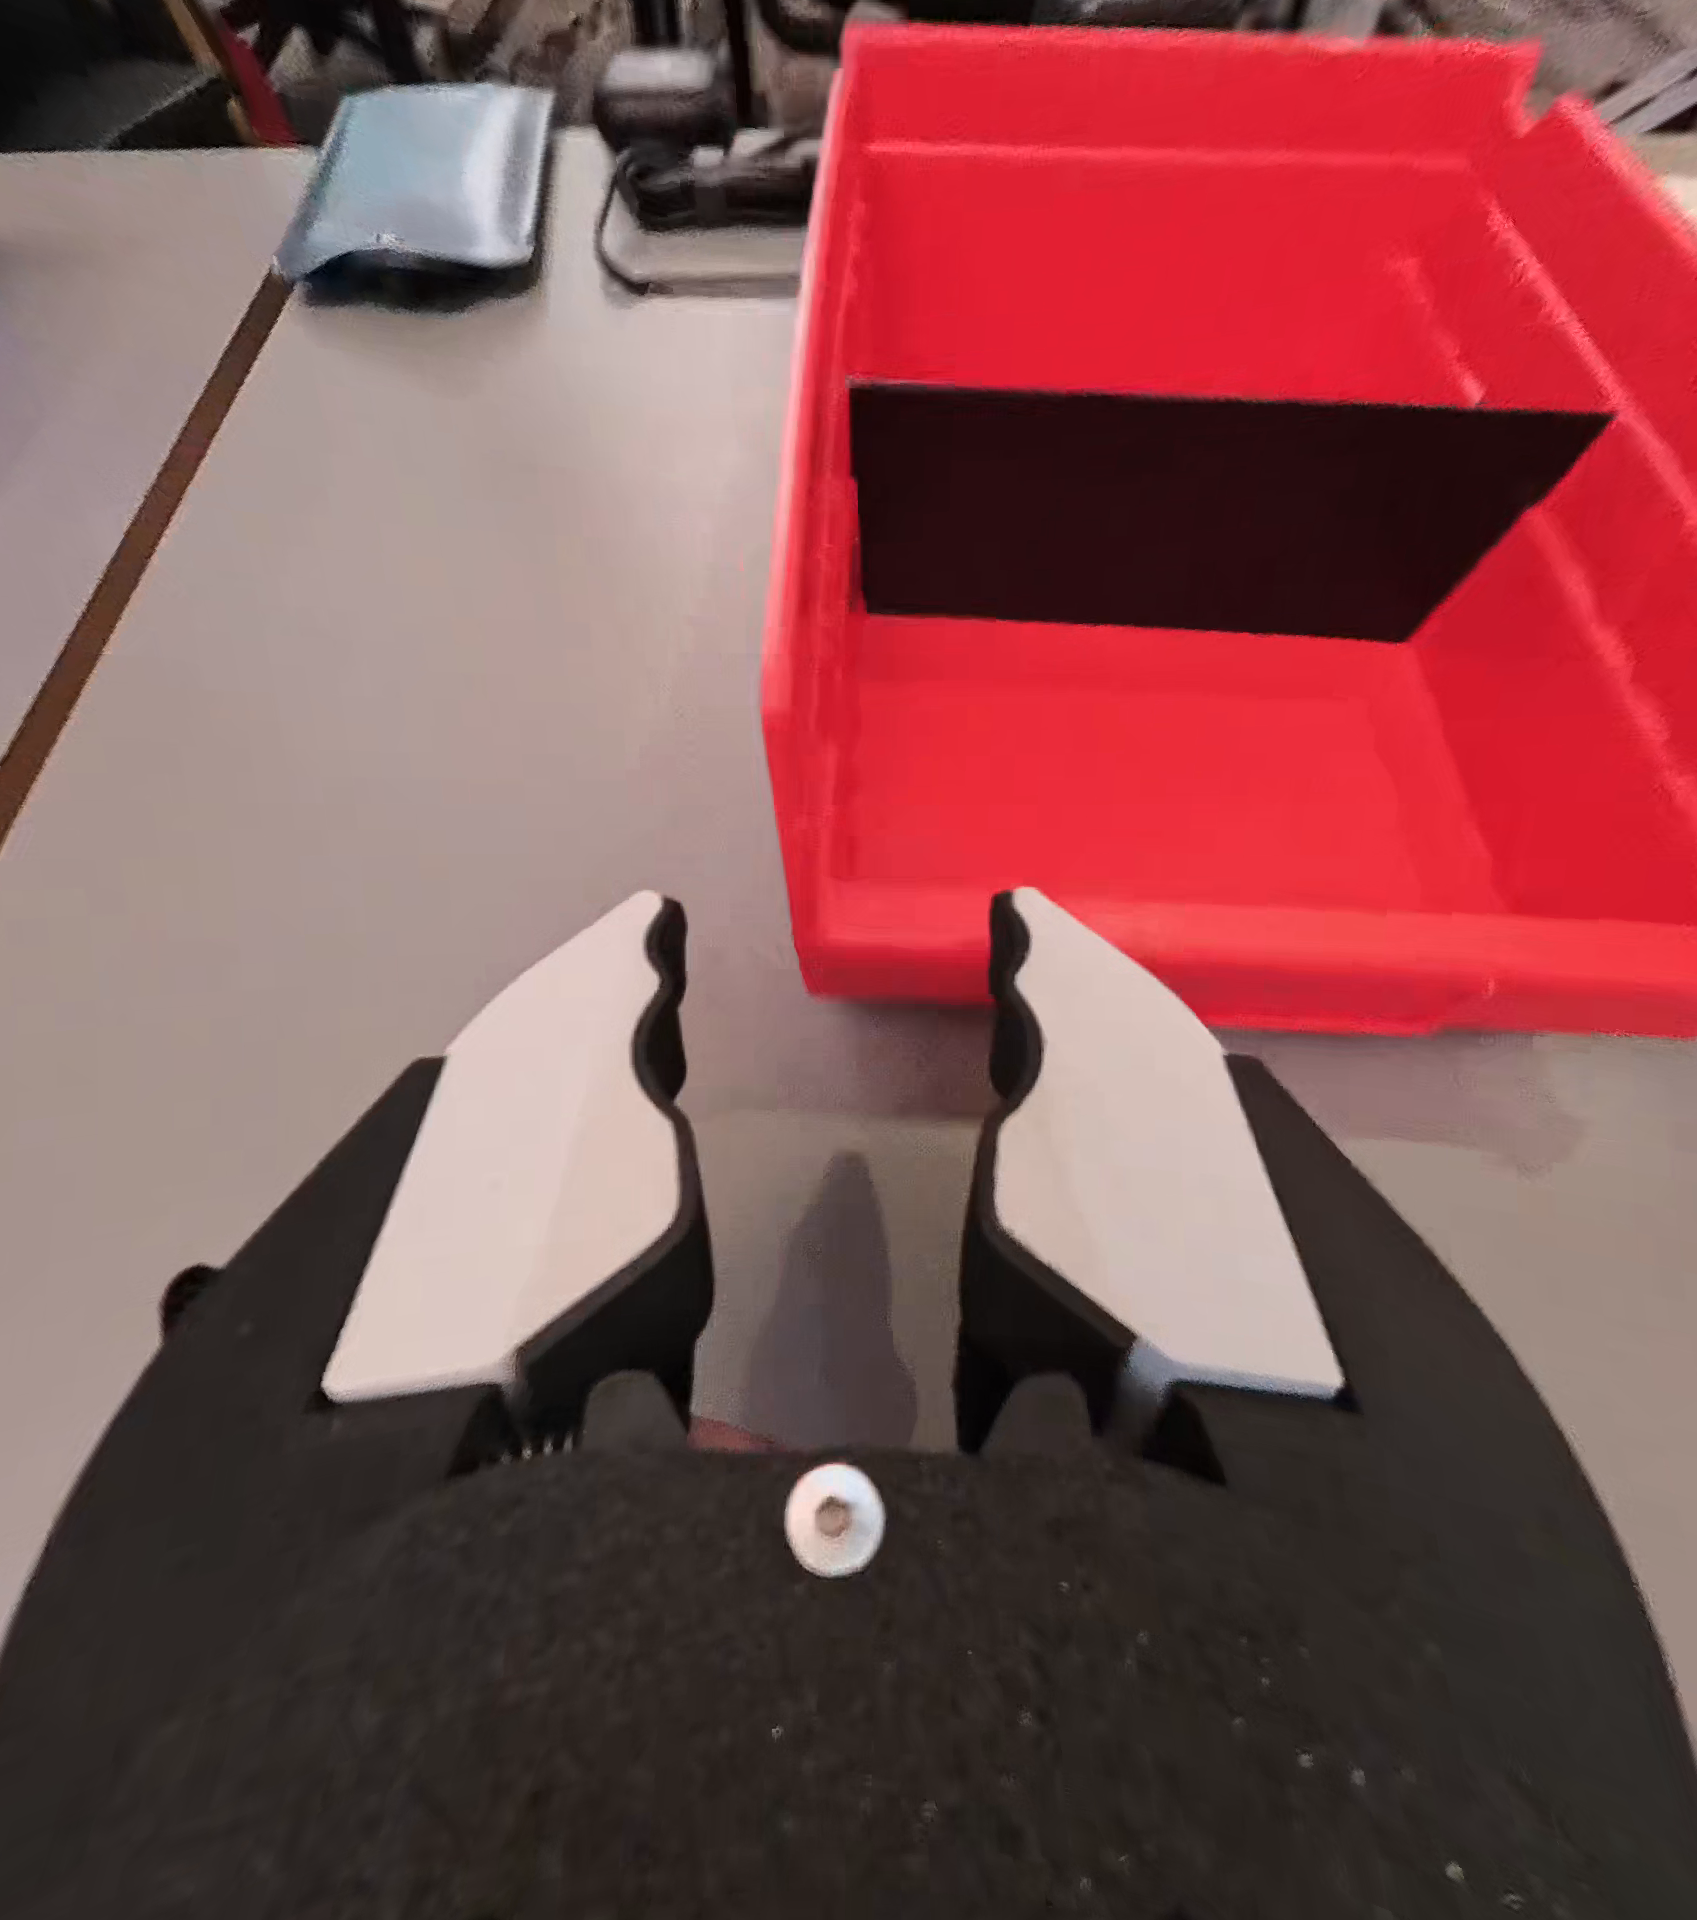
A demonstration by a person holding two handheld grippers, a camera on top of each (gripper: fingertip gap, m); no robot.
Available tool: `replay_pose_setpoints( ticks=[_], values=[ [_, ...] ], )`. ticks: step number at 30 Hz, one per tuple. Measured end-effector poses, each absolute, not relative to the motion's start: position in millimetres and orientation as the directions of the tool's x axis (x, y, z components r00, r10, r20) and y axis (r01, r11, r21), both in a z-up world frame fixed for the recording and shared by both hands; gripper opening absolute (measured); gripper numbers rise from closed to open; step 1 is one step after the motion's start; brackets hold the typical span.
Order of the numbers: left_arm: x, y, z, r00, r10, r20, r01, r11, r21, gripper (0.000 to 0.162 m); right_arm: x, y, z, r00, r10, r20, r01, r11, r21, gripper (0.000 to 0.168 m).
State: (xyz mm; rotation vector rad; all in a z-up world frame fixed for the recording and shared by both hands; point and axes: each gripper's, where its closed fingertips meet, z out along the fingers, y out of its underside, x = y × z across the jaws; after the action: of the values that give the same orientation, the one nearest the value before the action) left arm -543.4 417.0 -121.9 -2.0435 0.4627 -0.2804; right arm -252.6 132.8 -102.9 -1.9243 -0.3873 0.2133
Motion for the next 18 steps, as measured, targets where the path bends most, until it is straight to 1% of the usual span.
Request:
replay_pose_setpoints(
  ticks=[1, 3, 4, 6, 8, 10, 12, 15, 16, 18],
  values=[
    [-540, 427, -117, 0.885, -0.466, 0.007, -0.211, -0.414, -0.885, 0.055, -275, 128, -111, 0.904, 0.427, -0.003, 0.168, -0.36, -0.918, 0.044],
    [-535, 447, -112, 0.872, -0.49, -0.002, -0.216, -0.38, -0.9, 0.051, -307, 126, -123, 0.862, 0.507, -0.019, 0.202, -0.379, -0.903, 0.045],
    [-535, 456, -115, 0.877, -0.481, -0.003, -0.216, -0.39, -0.895, 0.043, -319, 129, -125, 0.849, 0.528, -0.013, 0.214, -0.367, -0.905, 0.046],
    [-529, 463, -118, 0.871, -0.488, 0.056, -0.174, -0.413, -0.894, 0.005, -335, 142, -127, 0.843, 0.538, 0.002, 0.225, -0.35, -0.909, 0.046],
    [-527, 458, -119, 0.871, -0.467, 0.153, -0.086, -0.451, -0.888, 0.003, -344, 161, -123, 0.851, 0.524, 0.006, 0.215, -0.34, -0.915, 0.046],
    [-526, 437, -120, 0.863, -0.48, 0.16, -0.082, -0.444, -0.892, 0.004, -349, 185, -116, 0.871, 0.491, -0.015, 0.167, -0.326, -0.931, 0.045],
    [-530, 407, -121, 0.878, -0.472, 0.082, -0.136, -0.409, -0.902, 0.005, -353, 210, -117, 0.895, 0.439, -0.075, 0.097, -0.356, -0.929, 0.045],
    [-540, 353, -122, 0.882, -0.464, -0.075, -0.276, -0.382, -0.882, 0.009, -349, 245, -125, 0.945, 0.301, -0.128, -0.004, -0.379, -0.925, 0.049],
    [-545, 337, -123, 0.886, -0.452, -0.102, -0.296, -0.383, -0.875, 0.009, -350, 254, -127, 0.954, 0.27, -0.131, -0.021, -0.374, -0.927, 0.049],
    [-550, 310, -123, 0.891, -0.443, -0.096, -0.29, -0.395, -0.872, 0.01, -361, 265, -133, 0.957, 0.258, -0.131, -0.024, -0.381, -0.924, 0.048]
  ],
)
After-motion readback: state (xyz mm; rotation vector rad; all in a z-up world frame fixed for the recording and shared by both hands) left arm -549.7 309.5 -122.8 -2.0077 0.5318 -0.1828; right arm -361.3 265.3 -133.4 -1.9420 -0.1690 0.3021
